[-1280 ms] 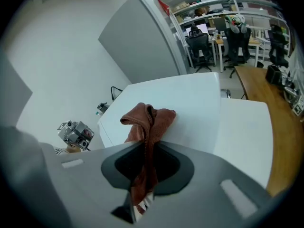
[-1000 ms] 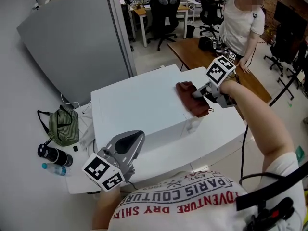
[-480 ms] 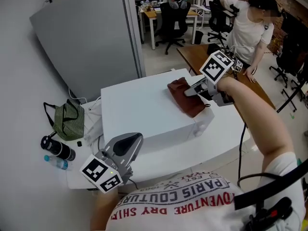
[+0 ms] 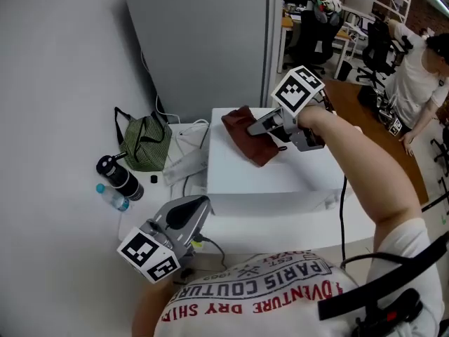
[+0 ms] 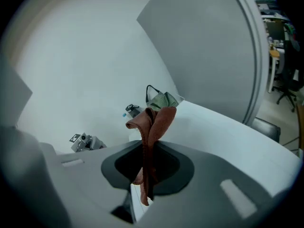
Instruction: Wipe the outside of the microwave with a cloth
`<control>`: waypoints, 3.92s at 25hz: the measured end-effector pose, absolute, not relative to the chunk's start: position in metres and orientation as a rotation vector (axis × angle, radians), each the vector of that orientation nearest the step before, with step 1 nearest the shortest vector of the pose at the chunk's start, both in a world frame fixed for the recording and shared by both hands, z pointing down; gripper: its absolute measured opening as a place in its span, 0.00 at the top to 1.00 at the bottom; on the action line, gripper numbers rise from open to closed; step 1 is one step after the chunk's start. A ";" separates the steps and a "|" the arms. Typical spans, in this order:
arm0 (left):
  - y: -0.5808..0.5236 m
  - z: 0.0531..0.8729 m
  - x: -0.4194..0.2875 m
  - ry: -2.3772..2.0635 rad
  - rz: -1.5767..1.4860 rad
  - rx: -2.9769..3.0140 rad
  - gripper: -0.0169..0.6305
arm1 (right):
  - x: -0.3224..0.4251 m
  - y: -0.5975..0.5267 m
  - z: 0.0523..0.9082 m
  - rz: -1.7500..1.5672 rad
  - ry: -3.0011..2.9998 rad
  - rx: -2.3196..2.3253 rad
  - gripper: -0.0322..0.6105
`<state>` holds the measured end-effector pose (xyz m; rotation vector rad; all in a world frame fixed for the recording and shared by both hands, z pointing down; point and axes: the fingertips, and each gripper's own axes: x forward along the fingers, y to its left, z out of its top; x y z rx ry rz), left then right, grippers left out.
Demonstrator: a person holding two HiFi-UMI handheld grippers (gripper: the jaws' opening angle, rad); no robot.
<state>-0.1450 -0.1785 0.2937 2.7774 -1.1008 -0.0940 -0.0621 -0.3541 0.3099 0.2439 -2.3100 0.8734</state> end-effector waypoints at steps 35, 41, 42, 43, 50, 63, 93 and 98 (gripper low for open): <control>-0.205 0.303 -0.021 -0.786 -0.015 2.859 0.97 | 0.157 -0.396 0.374 1.040 -2.100 0.620 0.89; -0.209 0.304 0.028 -0.645 0.012 2.889 0.97 | 0.229 -0.389 0.373 1.122 -2.102 0.742 0.89; -0.210 0.304 0.033 -0.629 0.015 2.892 0.97 | 0.235 -0.388 0.373 1.135 -2.105 0.754 0.89; -0.210 0.304 0.037 -0.617 0.017 2.893 0.97 | 0.240 -0.387 0.373 1.146 -2.108 0.761 0.89; -0.210 0.305 0.042 -0.607 0.021 2.887 0.97 | 0.243 -0.383 0.371 1.157 -2.106 0.763 0.89; -0.203 0.309 -0.041 -0.829 -0.030 2.821 0.97 | 0.069 -0.404 0.304 0.953 -2.259 0.489 0.89; -0.198 0.327 -0.142 -1.104 -0.073 2.673 0.97 | -0.028 -0.468 0.375 0.862 -2.076 0.413 0.89; -0.212 0.321 -0.096 -0.945 -0.051 2.741 0.97 | 0.072 -0.472 0.372 0.921 -2.080 0.554 0.89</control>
